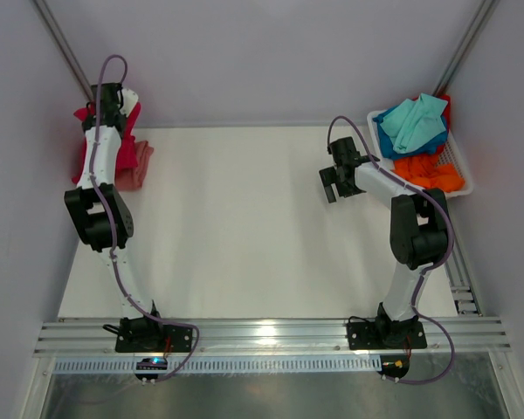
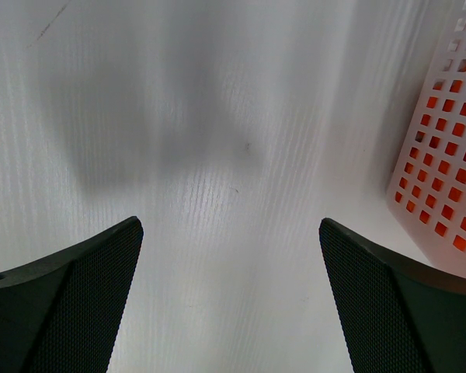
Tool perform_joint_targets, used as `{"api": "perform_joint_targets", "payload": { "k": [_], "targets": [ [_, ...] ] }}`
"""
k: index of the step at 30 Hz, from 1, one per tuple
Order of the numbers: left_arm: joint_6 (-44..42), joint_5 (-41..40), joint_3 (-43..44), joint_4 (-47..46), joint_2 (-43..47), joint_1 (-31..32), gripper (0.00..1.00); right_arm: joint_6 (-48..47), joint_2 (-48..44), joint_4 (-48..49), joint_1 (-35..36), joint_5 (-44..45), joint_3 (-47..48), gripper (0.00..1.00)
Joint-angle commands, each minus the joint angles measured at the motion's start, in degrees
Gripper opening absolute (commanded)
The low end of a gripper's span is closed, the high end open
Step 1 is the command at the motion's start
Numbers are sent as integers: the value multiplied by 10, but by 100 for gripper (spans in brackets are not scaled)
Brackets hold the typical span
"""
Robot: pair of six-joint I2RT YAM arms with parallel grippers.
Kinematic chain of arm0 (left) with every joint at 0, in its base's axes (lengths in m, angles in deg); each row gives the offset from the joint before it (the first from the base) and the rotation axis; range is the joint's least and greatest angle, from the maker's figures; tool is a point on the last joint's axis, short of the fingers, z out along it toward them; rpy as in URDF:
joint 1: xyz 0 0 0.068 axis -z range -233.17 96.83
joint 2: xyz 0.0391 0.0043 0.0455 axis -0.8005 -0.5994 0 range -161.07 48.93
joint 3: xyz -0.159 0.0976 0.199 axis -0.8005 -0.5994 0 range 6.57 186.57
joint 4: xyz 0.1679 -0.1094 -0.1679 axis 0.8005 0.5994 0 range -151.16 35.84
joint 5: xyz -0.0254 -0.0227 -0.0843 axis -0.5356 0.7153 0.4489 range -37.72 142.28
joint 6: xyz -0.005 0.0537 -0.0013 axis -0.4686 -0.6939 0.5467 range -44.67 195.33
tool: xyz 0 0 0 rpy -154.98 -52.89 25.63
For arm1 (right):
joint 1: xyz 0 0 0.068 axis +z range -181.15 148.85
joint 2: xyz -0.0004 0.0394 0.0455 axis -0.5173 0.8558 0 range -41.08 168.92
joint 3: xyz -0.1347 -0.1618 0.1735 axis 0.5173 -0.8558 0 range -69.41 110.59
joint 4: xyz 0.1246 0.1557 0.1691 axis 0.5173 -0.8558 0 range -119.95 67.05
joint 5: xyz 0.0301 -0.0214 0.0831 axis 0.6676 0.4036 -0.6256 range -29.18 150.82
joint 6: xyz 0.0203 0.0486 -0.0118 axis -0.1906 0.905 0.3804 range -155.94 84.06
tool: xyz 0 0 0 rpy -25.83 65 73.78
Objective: Fold and stack the t-shirts
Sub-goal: Put the neatly folded tshirt into the corner of the board with the left arm
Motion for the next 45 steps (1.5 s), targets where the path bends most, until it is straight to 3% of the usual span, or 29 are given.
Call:
{"api": "perform_joint_targets", "payload": {
  "k": [1,9,26,45],
  "targets": [
    [9,3,37,-13,58,-8,0,7,-4,0,1,4,8,99],
    [27,18,76,23,65,-8,0,7,-5,-1,2,4,9,99],
    [49,40,66,50,80,-8,0,8,-7,-3,3,3,9,99],
    [103,66,-29,4,55,-24,0,4,3,-9,3,0,9,99]
  ]
}}
